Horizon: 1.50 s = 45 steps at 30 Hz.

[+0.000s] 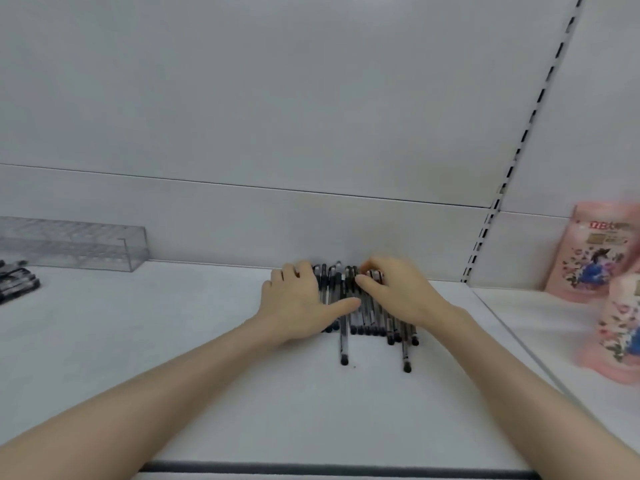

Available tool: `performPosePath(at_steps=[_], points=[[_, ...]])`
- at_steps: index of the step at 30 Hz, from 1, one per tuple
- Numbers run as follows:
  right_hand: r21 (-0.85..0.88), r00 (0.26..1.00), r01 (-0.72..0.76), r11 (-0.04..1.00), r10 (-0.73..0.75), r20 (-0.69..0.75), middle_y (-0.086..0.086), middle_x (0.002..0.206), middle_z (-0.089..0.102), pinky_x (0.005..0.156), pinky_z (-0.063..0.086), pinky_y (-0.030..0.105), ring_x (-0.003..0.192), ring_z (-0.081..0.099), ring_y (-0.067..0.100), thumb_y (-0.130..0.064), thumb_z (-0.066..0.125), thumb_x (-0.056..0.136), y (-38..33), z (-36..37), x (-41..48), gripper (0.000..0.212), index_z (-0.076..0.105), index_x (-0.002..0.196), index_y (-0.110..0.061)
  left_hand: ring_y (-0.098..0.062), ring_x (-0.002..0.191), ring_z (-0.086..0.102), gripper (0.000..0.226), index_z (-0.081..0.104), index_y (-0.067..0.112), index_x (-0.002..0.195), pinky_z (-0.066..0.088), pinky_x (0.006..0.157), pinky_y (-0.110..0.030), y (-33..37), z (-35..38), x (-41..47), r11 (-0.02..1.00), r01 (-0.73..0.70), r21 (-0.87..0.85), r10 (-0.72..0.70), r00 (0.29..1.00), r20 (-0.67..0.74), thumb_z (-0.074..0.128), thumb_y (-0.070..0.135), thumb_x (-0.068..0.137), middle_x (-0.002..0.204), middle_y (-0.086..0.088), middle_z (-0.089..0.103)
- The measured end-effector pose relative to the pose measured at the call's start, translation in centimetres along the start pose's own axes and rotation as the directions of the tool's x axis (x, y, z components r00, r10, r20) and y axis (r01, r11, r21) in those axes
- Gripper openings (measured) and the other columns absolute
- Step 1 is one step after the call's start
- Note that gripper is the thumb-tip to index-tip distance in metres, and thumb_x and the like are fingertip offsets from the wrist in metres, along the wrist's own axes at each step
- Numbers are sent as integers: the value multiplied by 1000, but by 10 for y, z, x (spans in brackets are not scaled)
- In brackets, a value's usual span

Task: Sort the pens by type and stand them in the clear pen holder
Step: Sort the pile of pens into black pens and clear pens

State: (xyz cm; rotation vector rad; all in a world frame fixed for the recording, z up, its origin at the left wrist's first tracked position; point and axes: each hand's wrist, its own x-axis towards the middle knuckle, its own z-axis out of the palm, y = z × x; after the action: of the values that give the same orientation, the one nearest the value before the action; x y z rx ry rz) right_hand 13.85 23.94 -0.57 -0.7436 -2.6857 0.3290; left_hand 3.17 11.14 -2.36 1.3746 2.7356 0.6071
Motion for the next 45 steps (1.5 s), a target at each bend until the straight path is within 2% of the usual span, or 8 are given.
performPosePath(at_steps=[9, 13, 16, 26, 30, 35, 39, 45], points=[[64, 999, -12, 998, 9, 47, -9, 138, 52, 107, 30, 49, 132, 38, 27, -43, 33, 99, 20, 28, 11, 38, 51, 131, -33, -26, 120, 40, 79, 38, 3, 127, 37, 92, -29, 6, 4, 17, 979, 52, -195, -32, 994, 103, 68, 55, 76, 128, -12, 40], [172, 999, -23, 985, 18, 33, 0, 129, 60, 100, 38, 44, 124, 46, 28, -38, 31, 101, 19, 25, 10, 38, 55, 127, -22, -16, 78, 50, 36, 47, 14, 82, 39, 60, -24, 12, -7, 19, 971, 43, -237, -11, 991, 134, 73, 38, 77, 93, -4, 53], [190, 999, -2, 982, -6, 38, 6, 121, 63, 93, 40, 38, 115, 51, 28, -34, 31, 103, 18, 21, 5, 37, 56, 122, -16, -14, 59, 45, 34, 39, 15, 66, 33, 44, -16, 21, -11, 17, 982, 34, -187, -12, 993, 118, 70, 22, 79, 65, 2, 47], [244, 998, 27, 969, -42, 56, 4, 110, 64, 85, 42, 36, 105, 56, 25, -36, 34, 102, 13, 10, -2, 35, 55, 119, -15, -13, 51, 41, 26, 43, 11, 65, 31, 43, -23, 20, -19, 20, 970, 101, -222, -78, 991, 110, 66, 16, 77, 59, -1, 44], [559, 1000, 20, 829, -26, 2, -3, 130, 55, 93, 37, 24, 116, 51, 9, -43, 49, 95, 2, -3, -6, 50, 43, 137, -16, -12, 45, 44, 15, 50, 9, 67, 35, 44, -18, 10, -29, 7, 800, 38, -599, 5, 998, 70, 56, 4, 80, 55, -3, 47], [837, 990, 130, 532, -111, -84, -20, 86, 67, 81, 44, 8, 84, 60, -7, -38, 63, 88, -35, -37, -2, 34, 60, 108, -11, -11, 55, 55, 13, 51, 7, 82, 44, 53, -23, 13, -44, -15, 590, -151, -793, 164, 984, -65, 53, -6, 81, 64, -9, 60], [840, 973, 224, 494, -154, -169, -7, 87, 63, 85, 48, 20, 90, 66, 13, -29, 70, 85, -66, -48, 6, 34, 65, 104, -1, -12, 57, 53, 17, 49, 11, 82, 41, 53, -21, 12, -45, -21, 532, -243, -811, 175, 969, -175, 64, 2, 80, 64, -4, 58], [844, 973, 201, 498, -199, -115, -8, 94, 69, 73, 49, 11, 85, 65, 1, -21, 75, 79, -80, -37, 7, 32, 65, 106, -7, -22, 71, 59, 25, 54, 4, 97, 49, 65, -26, -7, -42, -28, 494, -279, -824, 218, 957, -193, 72, 6, 80, 76, -7, 63]])
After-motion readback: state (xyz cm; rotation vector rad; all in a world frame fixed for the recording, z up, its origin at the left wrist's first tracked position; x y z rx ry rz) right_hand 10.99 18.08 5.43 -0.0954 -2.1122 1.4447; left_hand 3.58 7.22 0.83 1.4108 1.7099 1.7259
